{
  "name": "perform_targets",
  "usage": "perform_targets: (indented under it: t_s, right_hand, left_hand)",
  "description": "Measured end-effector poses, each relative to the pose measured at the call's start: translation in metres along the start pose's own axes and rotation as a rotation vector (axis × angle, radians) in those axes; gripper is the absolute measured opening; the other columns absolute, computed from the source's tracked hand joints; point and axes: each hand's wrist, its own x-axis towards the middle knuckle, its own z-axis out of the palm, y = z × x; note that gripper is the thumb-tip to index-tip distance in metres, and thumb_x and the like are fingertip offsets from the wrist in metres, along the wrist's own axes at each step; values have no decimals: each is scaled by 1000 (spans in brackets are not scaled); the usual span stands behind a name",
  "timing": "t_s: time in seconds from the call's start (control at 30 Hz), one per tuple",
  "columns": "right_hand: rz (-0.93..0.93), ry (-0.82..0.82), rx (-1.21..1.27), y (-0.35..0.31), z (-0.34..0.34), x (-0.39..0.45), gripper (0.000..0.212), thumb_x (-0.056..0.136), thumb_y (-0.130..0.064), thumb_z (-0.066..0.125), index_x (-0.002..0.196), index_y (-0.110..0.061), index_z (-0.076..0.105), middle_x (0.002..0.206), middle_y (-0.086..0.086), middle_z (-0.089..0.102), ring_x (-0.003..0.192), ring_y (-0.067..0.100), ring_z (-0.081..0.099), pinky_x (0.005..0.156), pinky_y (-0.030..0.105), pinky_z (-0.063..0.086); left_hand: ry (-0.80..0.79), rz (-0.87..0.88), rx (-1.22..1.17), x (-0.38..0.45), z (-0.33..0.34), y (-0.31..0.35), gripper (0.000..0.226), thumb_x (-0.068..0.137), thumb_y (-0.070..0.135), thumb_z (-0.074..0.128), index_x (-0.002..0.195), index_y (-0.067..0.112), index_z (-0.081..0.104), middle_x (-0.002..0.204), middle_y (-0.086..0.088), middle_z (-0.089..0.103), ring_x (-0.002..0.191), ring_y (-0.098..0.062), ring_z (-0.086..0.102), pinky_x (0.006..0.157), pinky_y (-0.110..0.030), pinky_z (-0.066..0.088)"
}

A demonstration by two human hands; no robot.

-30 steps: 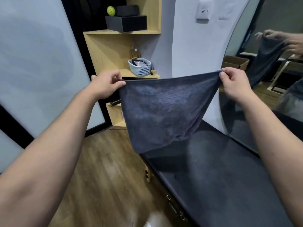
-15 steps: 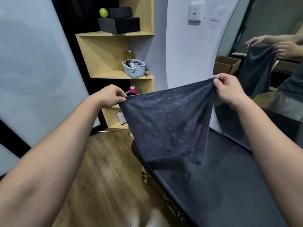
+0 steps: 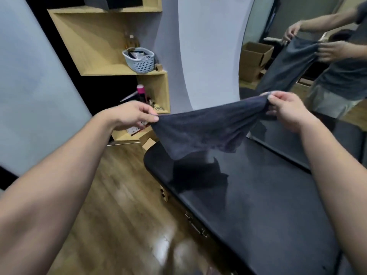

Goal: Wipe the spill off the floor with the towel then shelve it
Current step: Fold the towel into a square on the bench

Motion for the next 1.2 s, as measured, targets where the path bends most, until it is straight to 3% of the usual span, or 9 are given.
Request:
perform_targets:
  t_s: [0.17,0.33,0.43,0.67,0.77,0.93,1.07,1.13,1.2]
  right_hand:
    - [338,-338,-287,104,-23,-60,24,105,-10,46,109,-2,68,86,8,62,71,8,49,62,23,36]
    - [636,-409,-325,173,-17,-107,22,104,-8,48,92,-11,67,74,-2,62,61,6,53,64,29,39]
    - [754,-448,-270,190,-17,-126,24,102,-7,50,82,-11,63,64,1,59,54,11,50,60,30,37]
    - [987,-549,-325,225,-21,-146,10,100,-6,54,95,-10,63,73,5,61,58,11,62,60,31,47]
    - [998,-543,-370,243,-17,-144,12,100,-6,54,97,-11,64,73,4,60,58,11,59,60,31,48]
    - [887,-427,-345,245,-5,-113,18,102,-10,48,93,-15,63,71,0,58,58,10,52,61,27,45]
    - [743,-244,-248,239,4,-60,25,104,-13,49,81,-19,58,75,3,53,62,12,47,63,27,40]
    - [662,-114,-222,242,11,-31,20,103,-11,51,88,-17,63,77,2,58,64,13,51,59,22,42]
    - [610,38,-241,254,18,-6,12,100,-13,57,108,-13,66,90,1,64,75,15,58,64,17,46]
  left_hand:
    - [-275,-253,157,6,76,-90,15,87,12,77,77,19,67,77,5,63,71,-9,53,66,-27,42]
    - [-459,-469,221,5,132,-145,9,86,15,77,84,20,70,95,-2,70,86,-12,60,71,-28,45]
    - [-601,-576,230,3,143,-163,7,88,20,76,88,21,70,76,8,71,63,-1,62,77,-31,45]
    - [-789,-767,227,3,173,-183,11,90,17,74,89,24,66,79,6,74,79,-6,70,89,-36,44]
    - [-735,-745,246,10,185,-189,10,90,18,75,89,24,68,80,5,74,83,-10,69,90,-37,44]
    - [-457,-580,146,46,169,-197,10,89,18,76,82,19,69,83,-7,69,75,-21,61,62,-28,42]
    - [-198,-444,109,86,147,-177,9,95,11,68,87,14,68,79,-1,67,71,-14,60,56,-17,44]
    - [-16,-394,76,109,139,-173,3,95,9,68,94,13,68,86,-3,68,84,-21,66,66,-17,49]
    - [126,-405,76,130,138,-181,28,94,15,69,121,13,60,108,-1,66,107,-24,63,89,-28,48]
